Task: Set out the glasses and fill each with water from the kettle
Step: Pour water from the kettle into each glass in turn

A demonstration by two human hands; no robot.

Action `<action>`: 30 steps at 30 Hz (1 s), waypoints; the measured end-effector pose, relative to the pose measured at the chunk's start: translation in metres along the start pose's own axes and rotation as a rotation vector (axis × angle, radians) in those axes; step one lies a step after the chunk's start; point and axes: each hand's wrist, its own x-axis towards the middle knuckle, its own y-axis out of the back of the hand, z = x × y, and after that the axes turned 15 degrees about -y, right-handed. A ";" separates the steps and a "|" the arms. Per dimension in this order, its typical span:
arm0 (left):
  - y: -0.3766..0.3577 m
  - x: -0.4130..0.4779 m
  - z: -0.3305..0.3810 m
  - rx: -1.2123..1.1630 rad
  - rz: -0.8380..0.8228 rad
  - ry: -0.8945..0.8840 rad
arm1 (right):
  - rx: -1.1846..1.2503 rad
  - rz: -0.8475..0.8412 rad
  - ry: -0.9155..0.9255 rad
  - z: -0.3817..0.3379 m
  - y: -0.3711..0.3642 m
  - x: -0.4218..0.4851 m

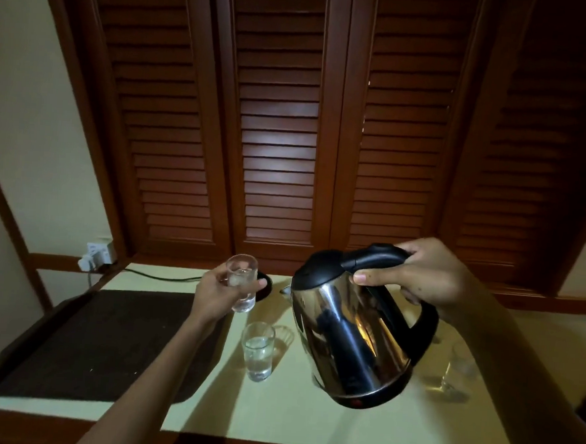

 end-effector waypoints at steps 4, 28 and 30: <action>-0.018 0.028 -0.028 0.080 -0.020 0.050 | 0.022 -0.003 -0.038 0.004 0.015 0.014; -0.062 0.049 -0.125 0.081 -0.289 0.239 | 0.084 -0.015 0.067 0.012 0.060 0.085; -0.062 0.049 -0.126 0.062 -0.279 0.235 | 0.071 -0.025 0.060 0.012 0.060 0.089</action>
